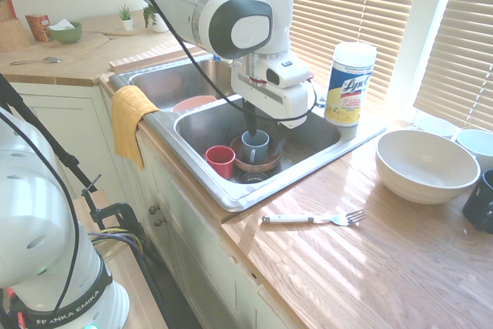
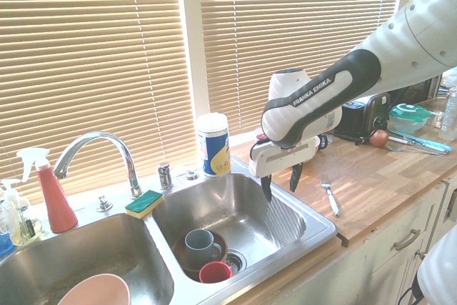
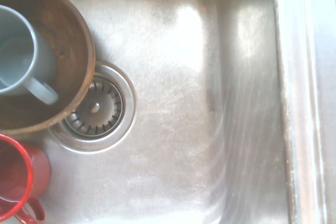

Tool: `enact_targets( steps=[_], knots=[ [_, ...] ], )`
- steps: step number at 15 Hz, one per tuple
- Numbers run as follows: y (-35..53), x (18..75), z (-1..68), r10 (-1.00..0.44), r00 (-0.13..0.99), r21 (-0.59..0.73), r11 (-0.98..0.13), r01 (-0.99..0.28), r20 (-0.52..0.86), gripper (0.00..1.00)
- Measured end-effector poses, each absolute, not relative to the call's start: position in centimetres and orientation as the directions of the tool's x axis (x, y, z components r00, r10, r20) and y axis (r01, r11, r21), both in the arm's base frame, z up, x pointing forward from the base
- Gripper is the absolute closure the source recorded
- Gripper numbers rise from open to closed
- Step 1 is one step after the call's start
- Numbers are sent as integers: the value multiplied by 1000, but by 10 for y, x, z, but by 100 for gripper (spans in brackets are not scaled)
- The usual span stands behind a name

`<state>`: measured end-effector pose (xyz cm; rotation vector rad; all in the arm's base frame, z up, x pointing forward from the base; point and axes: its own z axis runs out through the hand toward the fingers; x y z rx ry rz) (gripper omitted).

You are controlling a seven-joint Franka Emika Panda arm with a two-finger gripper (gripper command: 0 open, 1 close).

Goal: Put the fork into the sink

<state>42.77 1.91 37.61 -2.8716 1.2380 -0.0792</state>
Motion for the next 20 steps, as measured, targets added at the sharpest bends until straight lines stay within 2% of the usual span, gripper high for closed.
enact_targets(
  steps=[4, 14, 19, 20],
  knots=[
    [7, 429, 376, -761, 647, -36, -649, -760, 43, 0],
    [-108, 406, 351, -917, 398, 42, -397, -917, 19, 0],
    [-128, 402, 325, -940, 342, 70, -342, -937, -11, 0],
    [-129, 401, 322, -941, 338, 70, -338, -938, -12, 100]
  ],
)
